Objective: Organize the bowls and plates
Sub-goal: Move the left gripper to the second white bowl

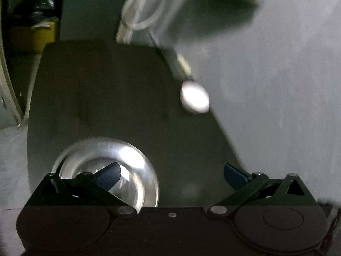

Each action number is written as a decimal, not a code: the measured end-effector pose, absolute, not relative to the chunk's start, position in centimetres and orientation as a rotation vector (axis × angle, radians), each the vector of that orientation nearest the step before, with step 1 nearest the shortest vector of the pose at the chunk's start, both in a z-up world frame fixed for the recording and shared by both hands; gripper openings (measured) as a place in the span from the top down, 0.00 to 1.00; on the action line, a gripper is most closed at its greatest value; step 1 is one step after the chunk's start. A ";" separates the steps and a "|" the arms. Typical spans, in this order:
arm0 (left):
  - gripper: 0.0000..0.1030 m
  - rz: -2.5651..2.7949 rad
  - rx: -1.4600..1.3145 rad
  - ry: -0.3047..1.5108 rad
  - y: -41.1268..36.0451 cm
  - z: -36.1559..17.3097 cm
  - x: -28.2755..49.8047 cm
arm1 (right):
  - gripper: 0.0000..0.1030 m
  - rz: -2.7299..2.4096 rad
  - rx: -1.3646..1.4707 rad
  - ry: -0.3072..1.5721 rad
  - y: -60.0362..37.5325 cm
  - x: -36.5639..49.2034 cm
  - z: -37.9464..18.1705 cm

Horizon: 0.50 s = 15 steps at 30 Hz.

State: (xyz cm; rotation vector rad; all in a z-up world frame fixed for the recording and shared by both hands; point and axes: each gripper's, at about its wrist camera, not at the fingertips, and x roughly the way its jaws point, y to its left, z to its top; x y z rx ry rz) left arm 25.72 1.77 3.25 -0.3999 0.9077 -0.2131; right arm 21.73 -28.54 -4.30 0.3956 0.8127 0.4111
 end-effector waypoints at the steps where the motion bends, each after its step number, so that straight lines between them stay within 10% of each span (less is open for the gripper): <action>1: 0.01 -0.200 -0.418 0.875 1.9 3.7 26.5 | 0.00 0.406 0.399 0.799 -28.6 22.1 -4.1; 15: 0.01 -0.269 -0.079 0.761 -3.0 5.1 39.3 | 0.00 0.226 0.511 0.691 -29.7 30.5 -4.0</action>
